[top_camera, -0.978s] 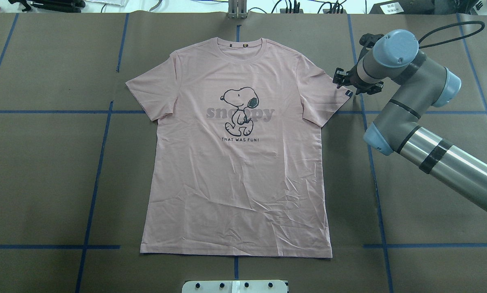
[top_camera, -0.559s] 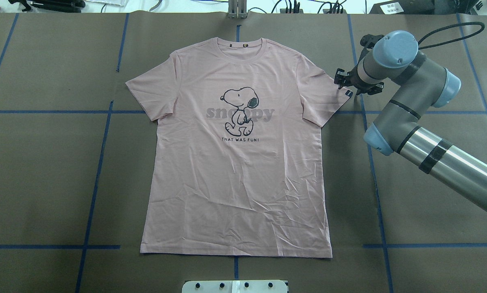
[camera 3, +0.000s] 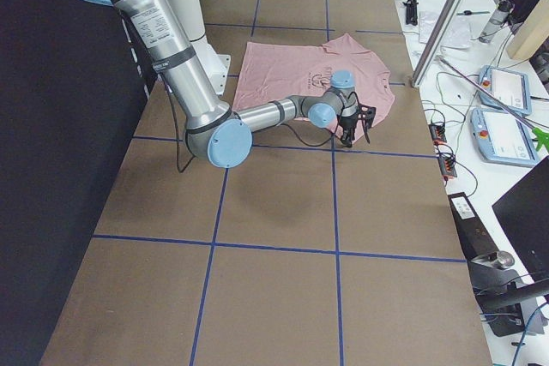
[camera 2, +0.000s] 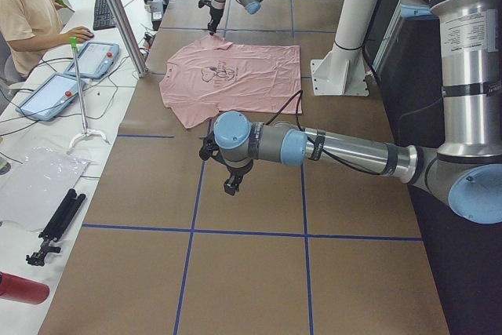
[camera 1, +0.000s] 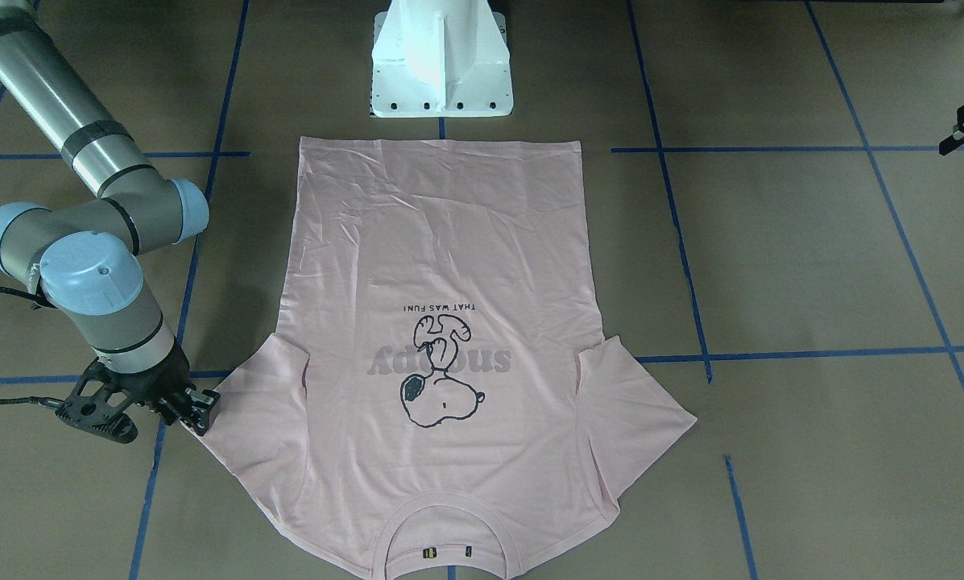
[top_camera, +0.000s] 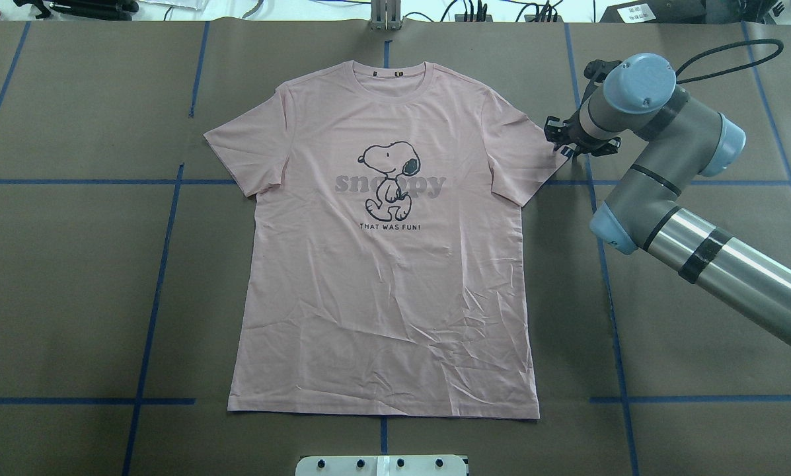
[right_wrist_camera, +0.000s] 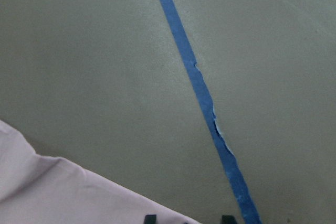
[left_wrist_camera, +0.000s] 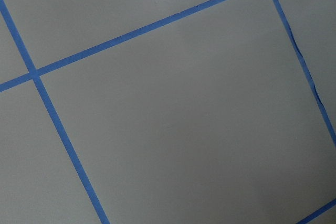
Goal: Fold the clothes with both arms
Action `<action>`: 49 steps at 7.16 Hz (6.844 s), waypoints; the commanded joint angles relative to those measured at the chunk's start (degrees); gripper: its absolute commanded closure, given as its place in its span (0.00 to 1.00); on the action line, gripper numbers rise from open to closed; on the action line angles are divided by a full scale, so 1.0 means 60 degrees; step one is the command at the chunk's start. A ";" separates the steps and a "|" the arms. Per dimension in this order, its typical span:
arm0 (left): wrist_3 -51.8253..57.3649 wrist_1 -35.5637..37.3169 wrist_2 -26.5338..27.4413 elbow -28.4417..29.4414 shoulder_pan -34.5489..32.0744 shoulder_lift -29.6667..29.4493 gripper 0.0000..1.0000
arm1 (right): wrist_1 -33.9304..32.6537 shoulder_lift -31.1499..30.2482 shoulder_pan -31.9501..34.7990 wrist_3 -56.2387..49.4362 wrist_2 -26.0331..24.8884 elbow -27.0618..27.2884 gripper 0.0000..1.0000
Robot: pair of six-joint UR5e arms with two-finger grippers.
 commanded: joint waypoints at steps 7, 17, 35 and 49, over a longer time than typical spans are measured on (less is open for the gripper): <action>-0.0014 0.0027 -0.0352 -0.0623 -0.0020 0.0354 0.00 | -0.0073 0.2091 -0.1047 0.1133 -0.0755 -0.0371 1.00; -1.1049 -0.5085 0.2622 0.4011 0.4413 -0.5586 0.00 | -0.0615 -0.1112 -0.0286 0.0694 -0.0101 0.4968 0.00; -1.3605 -0.8104 0.6225 0.7574 0.6262 -0.8385 1.00 | -0.0615 -0.1874 -0.0564 0.0753 -0.0042 0.5132 0.00; -1.6458 -0.8675 0.6489 0.3692 0.7466 -0.6158 0.16 | -0.1255 -0.2355 -0.3545 0.5257 -0.0246 0.7027 0.16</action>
